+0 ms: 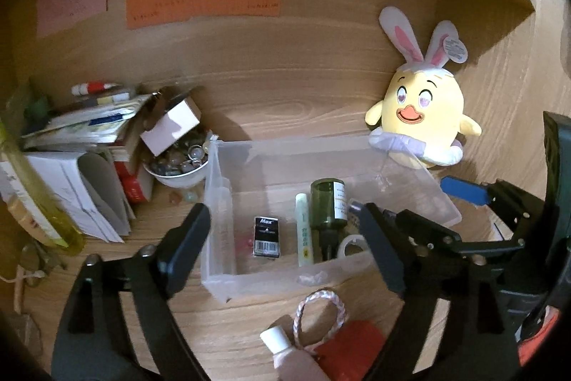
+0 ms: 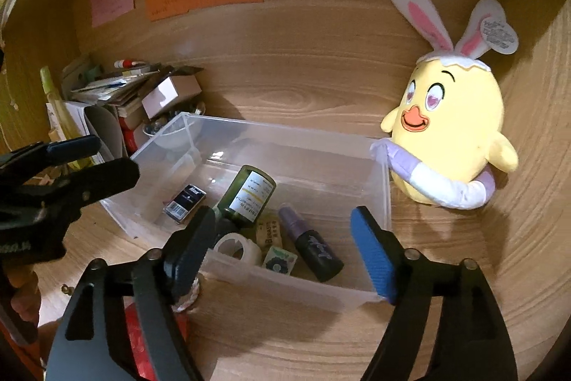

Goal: Organize objects
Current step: 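Open both grippers to drop the tube and card into the bin, then withdraw both grippers from the bin toward the red pouch and pink tube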

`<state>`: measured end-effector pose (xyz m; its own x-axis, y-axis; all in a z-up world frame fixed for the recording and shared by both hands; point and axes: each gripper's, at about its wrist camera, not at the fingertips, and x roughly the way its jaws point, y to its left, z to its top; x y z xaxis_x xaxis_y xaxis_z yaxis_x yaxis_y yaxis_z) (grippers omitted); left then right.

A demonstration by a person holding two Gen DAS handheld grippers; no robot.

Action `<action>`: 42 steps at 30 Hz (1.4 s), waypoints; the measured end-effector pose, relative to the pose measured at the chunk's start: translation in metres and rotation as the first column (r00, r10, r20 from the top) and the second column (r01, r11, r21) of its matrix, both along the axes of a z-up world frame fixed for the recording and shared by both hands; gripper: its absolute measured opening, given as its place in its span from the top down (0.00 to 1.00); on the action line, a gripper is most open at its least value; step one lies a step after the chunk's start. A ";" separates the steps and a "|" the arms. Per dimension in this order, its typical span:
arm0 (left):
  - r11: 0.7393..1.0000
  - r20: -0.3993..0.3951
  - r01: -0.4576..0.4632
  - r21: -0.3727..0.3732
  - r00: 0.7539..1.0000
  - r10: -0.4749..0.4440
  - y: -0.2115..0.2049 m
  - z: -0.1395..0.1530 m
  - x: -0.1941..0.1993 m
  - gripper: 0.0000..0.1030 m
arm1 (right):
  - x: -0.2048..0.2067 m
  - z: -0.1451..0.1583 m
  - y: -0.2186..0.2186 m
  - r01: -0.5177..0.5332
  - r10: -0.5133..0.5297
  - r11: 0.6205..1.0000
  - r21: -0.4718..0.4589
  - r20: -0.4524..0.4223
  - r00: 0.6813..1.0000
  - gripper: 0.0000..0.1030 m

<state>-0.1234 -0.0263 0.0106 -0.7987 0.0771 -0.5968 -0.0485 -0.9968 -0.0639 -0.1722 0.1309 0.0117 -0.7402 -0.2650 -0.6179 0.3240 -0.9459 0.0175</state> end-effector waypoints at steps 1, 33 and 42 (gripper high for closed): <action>1.000 -0.003 -0.003 -0.005 1.000 0.003 0.000 0.001 0.003 0.10 | 0.002 0.001 0.000 0.000 0.000 1.000 0.000 0.001 1.000 0.24; 0.995 0.215 -0.097 0.025 0.972 0.089 -0.052 -0.069 0.053 0.09 | 0.064 -0.069 -0.037 -0.153 0.197 0.974 -0.166 0.293 0.936 0.20; 0.998 0.247 -0.064 0.024 0.967 0.056 -0.043 -0.078 0.045 0.09 | 0.064 -0.081 -0.049 -0.163 0.188 0.981 -0.107 0.292 0.938 0.37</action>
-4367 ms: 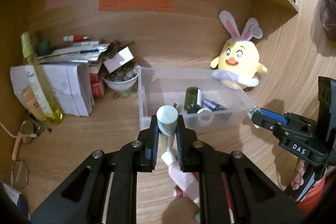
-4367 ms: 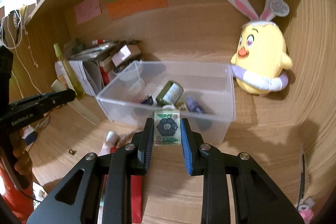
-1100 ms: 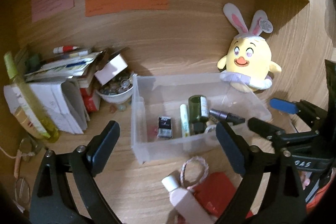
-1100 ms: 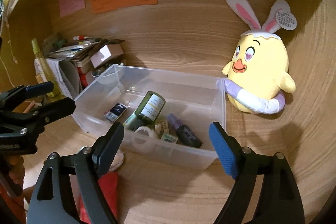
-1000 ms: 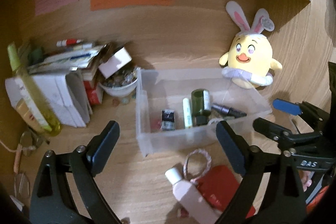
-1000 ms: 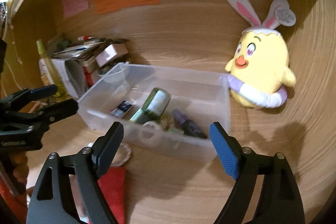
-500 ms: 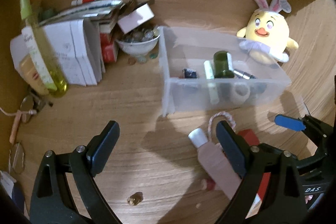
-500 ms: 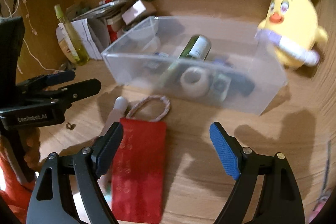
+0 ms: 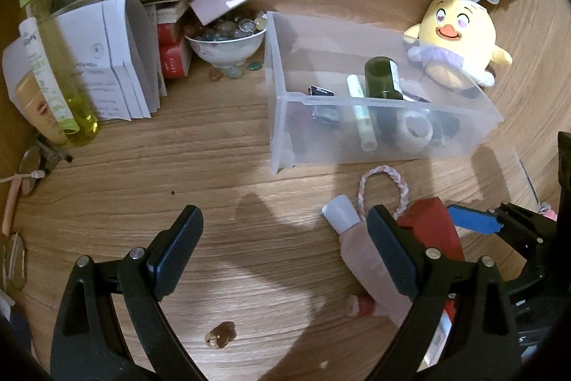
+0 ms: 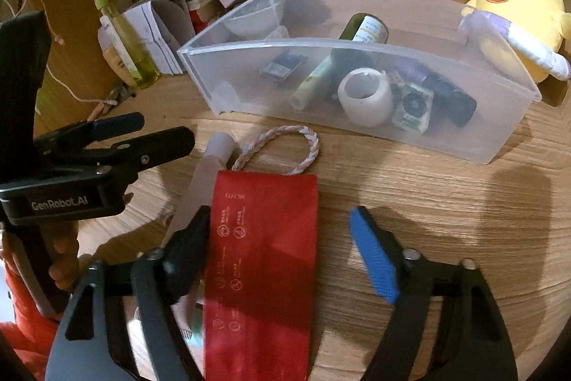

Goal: Organize objects
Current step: 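Withdraw both grippers from the bin toward the red pouch and pink tube, then grasp the red pouch with the right gripper while the left gripper grasps the pink tube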

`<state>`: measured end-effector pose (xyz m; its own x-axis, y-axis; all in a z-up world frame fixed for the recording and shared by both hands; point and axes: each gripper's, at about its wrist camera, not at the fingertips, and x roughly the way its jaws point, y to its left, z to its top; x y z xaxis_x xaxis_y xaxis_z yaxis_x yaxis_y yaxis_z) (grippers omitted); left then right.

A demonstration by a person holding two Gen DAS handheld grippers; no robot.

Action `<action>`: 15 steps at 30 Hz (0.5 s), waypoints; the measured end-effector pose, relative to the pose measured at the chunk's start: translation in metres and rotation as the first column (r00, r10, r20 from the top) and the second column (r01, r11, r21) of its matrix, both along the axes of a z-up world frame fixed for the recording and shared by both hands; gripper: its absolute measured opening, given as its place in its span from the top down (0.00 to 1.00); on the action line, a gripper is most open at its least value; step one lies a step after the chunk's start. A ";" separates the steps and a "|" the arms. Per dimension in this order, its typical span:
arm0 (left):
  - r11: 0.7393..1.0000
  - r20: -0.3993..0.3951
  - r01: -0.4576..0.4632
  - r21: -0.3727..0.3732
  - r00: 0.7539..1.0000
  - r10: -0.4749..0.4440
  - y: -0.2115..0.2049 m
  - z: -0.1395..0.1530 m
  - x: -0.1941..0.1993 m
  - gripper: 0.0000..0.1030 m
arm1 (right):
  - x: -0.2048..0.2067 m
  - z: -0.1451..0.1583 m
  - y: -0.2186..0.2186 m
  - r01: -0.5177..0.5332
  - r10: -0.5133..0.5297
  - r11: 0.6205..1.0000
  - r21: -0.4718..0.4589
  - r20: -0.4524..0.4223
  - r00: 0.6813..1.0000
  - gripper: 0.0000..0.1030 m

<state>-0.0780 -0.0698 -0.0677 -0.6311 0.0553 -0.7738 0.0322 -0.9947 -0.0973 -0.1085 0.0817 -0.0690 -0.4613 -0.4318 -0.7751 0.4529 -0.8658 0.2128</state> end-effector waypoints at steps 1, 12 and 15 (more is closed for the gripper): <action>1.000 0.003 0.001 0.002 1.000 -0.001 0.001 -0.001 -0.001 0.09 | 0.000 0.000 -0.001 -0.006 0.006 1.000 0.005 -0.003 1.000 0.45; 0.998 0.034 0.032 0.045 0.999 -0.034 0.014 -0.010 -0.010 0.14 | 0.006 0.017 0.014 0.016 -0.015 1.000 0.010 -0.089 0.996 0.50; 0.997 0.061 0.048 0.061 0.997 -0.051 0.018 -0.014 -0.016 0.28 | 0.006 0.023 0.027 0.049 -0.049 0.999 -0.001 -0.104 0.993 0.50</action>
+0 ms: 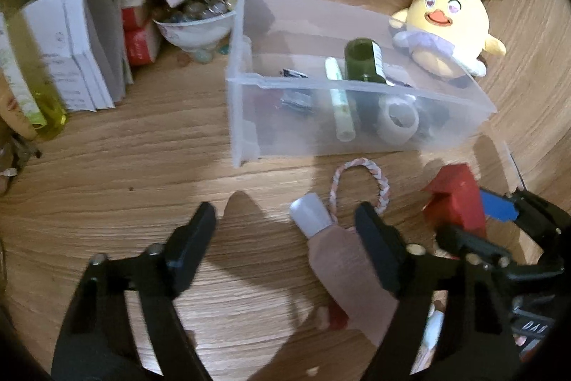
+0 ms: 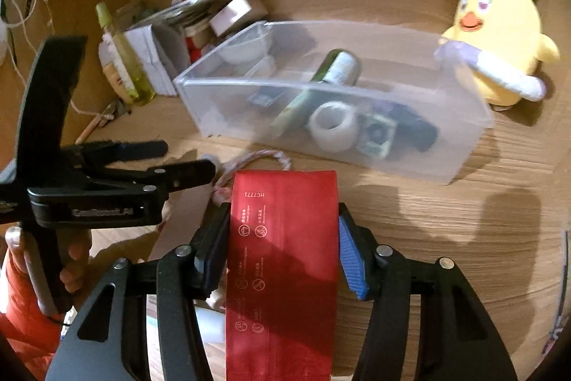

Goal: Organize objects
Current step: 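Grasp the red pouch with the right gripper while the left gripper grasps the pink tube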

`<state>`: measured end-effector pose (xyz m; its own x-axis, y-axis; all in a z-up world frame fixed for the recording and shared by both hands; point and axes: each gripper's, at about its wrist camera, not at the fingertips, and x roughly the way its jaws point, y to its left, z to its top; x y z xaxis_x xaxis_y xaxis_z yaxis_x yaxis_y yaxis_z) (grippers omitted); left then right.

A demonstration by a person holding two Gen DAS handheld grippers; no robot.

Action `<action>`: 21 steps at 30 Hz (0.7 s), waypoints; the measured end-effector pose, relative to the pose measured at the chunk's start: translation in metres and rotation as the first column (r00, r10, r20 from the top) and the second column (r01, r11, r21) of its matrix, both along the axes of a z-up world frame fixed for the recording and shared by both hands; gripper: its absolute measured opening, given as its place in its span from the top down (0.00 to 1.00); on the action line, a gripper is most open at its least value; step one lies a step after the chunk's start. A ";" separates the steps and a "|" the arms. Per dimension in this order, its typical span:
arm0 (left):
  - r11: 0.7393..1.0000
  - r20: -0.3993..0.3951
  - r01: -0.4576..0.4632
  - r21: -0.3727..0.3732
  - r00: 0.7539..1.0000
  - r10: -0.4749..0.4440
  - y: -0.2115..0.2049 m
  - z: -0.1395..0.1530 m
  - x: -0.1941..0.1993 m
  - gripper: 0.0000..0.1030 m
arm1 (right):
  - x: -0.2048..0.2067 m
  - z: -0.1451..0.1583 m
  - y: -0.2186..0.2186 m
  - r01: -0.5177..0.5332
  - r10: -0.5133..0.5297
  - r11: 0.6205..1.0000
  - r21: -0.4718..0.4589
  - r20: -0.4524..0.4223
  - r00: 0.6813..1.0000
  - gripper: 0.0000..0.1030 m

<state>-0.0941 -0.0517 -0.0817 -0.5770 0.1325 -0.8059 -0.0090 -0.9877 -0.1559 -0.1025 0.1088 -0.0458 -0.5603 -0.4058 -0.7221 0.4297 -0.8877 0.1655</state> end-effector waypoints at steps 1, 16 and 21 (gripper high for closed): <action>1.000 0.009 0.004 0.008 1.000 -0.004 0.001 -0.002 -0.002 0.32 | 0.000 0.001 0.003 0.008 -0.008 1.000 -0.003 -0.001 1.000 0.50; 0.998 0.023 0.016 0.059 1.000 -0.017 0.003 -0.006 -0.001 0.80 | -0.004 0.003 0.023 0.053 -0.053 0.998 -0.024 0.000 0.999 0.50; 0.998 -0.010 0.005 0.059 1.000 -0.004 0.000 0.005 0.007 0.80 | -0.007 0.007 0.029 0.069 -0.070 0.997 -0.030 -0.011 0.998 0.50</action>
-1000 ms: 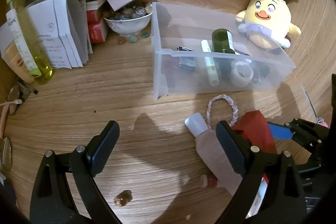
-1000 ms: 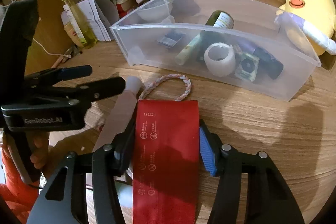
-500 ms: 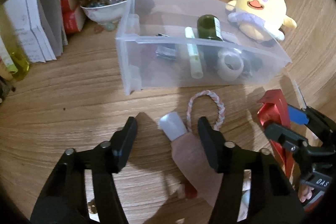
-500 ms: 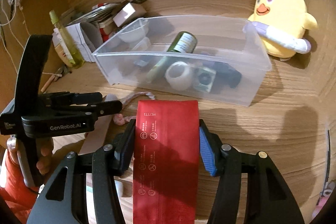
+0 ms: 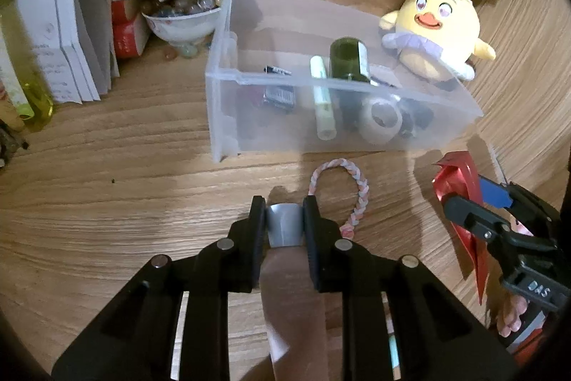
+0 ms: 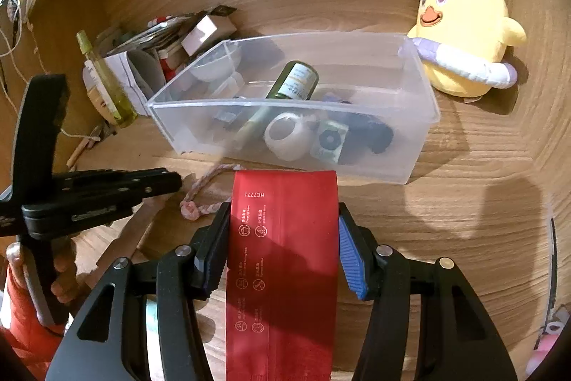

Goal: Organize objects

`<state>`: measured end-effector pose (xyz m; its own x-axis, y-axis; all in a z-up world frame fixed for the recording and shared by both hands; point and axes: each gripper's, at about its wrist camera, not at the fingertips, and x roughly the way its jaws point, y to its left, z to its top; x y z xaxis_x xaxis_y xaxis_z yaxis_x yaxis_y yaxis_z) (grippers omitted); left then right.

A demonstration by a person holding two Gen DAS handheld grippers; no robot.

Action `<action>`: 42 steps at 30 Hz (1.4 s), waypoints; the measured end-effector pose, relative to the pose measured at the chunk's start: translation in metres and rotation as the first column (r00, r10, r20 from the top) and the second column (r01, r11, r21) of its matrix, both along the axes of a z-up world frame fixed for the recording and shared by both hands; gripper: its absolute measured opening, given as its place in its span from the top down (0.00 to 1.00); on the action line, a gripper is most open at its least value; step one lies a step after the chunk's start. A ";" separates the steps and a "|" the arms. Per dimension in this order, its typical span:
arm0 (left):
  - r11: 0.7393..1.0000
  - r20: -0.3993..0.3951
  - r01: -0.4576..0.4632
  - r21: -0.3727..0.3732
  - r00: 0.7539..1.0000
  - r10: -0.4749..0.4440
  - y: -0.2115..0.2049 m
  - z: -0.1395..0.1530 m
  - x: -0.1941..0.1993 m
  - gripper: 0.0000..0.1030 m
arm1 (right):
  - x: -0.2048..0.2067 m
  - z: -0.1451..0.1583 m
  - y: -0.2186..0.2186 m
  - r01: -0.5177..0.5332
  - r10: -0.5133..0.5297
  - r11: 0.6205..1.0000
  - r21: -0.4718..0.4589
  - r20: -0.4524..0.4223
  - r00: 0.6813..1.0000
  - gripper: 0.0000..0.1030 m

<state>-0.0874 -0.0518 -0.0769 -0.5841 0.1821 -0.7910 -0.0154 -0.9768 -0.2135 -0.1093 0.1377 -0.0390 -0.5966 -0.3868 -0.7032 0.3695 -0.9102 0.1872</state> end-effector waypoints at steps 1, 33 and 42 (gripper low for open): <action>1.000 -0.009 -0.003 0.001 1.000 0.003 -0.001 0.003 0.002 0.80 | -0.001 0.001 0.001 0.005 -0.005 1.000 -0.002 -0.002 1.000 0.50; 0.999 -0.285 0.014 0.037 0.959 -0.003 -0.008 0.108 0.045 0.80 | -0.010 0.036 0.023 0.076 -0.078 0.997 -0.028 -0.100 0.992 0.50; 0.999 -0.344 0.034 0.033 0.939 -0.020 -0.001 0.132 0.032 0.80 | -0.016 0.050 0.025 0.084 -0.088 0.996 -0.033 -0.141 0.986 0.50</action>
<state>-0.0555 -0.0531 0.0553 -0.8136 0.2276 -0.5351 -0.1206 -0.9663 -0.2276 -0.1256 0.1624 0.0106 -0.7216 -0.3474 -0.5989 0.3145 -0.9351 0.1634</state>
